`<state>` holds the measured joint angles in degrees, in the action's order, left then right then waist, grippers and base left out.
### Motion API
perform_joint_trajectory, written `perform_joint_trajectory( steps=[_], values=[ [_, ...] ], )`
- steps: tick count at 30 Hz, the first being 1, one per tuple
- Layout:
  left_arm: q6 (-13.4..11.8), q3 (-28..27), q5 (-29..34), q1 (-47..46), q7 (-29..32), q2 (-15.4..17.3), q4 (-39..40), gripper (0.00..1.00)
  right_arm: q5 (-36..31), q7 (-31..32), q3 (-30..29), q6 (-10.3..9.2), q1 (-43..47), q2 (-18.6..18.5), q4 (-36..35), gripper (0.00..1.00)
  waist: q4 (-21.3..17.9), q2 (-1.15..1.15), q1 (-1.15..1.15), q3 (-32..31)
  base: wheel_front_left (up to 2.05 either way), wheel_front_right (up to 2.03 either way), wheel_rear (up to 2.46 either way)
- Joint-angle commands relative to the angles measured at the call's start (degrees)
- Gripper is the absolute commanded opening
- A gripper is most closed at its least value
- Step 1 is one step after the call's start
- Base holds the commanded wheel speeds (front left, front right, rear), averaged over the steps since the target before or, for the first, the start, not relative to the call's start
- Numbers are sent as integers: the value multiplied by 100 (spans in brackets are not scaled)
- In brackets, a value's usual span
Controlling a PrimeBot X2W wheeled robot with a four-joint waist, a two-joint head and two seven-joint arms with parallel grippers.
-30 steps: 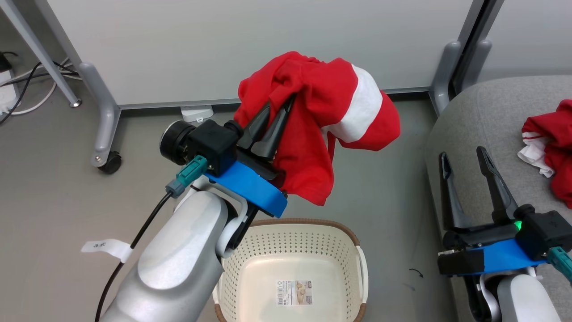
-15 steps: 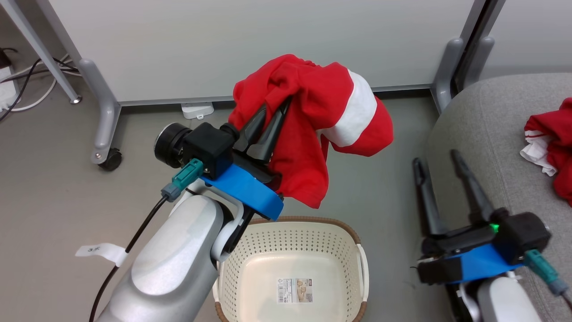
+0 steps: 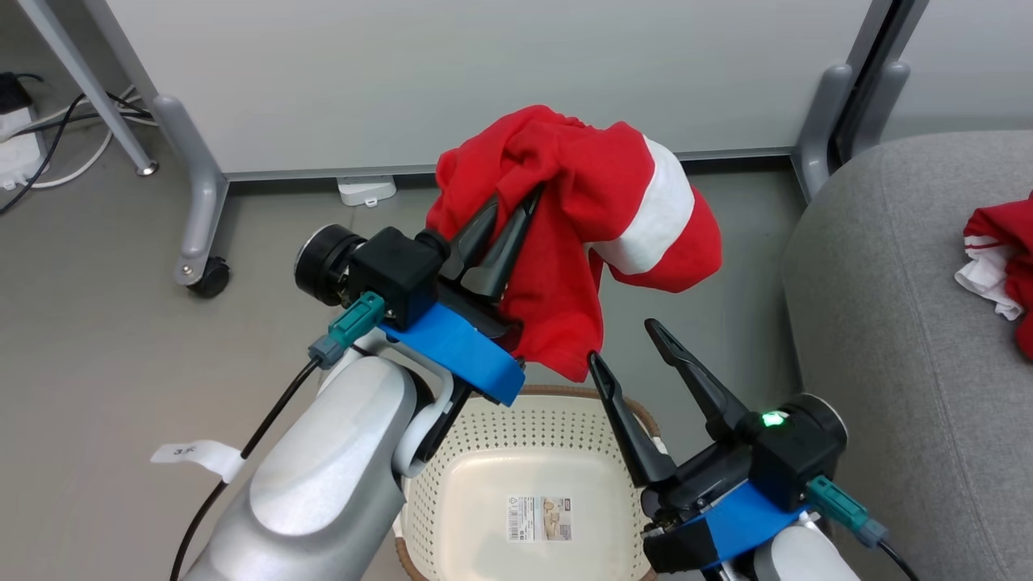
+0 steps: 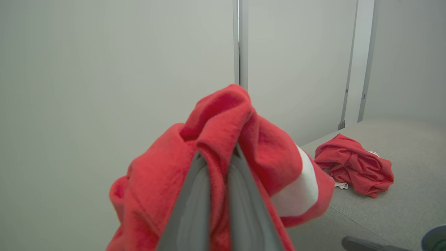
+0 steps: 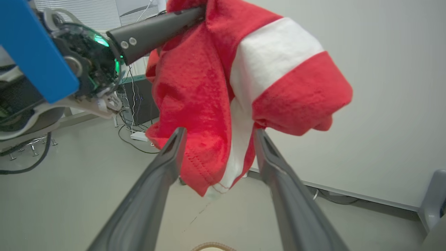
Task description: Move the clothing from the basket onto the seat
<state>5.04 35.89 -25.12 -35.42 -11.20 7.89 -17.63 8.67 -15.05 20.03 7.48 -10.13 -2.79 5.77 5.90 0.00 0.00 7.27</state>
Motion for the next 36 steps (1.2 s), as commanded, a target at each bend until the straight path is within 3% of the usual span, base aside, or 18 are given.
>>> perform_joint_trajectory(
  steps=[1, 9, 21, 36],
  values=[
    [-9, 11, 26, -117, -22, -17, 3, 0, -13, -20, 79, 3, -159, -19, 109, 100, 31, 0, 0, 21, 0, 0, 0],
    [15, 128, 22, -188, -52, -90, -56, 0, -86, -20, 440, 3, -432, -19, 629, 100, 145, 0, 0, 43, 0, 0, 0],
    [-15, 265, -1, -265, -56, -167, -47, 0, -971, -20, 371, 3, -727, -16, 1059, 100, 192, 0, 0, 90, 0, 0, 0],
    [-17, 442, -47, -300, -34, -233, -36, 0, -1360, -20, 30, 3, -1072, -16, 1178, 100, 260, 0, 0, 107, 0, 0, 0]
  ],
)
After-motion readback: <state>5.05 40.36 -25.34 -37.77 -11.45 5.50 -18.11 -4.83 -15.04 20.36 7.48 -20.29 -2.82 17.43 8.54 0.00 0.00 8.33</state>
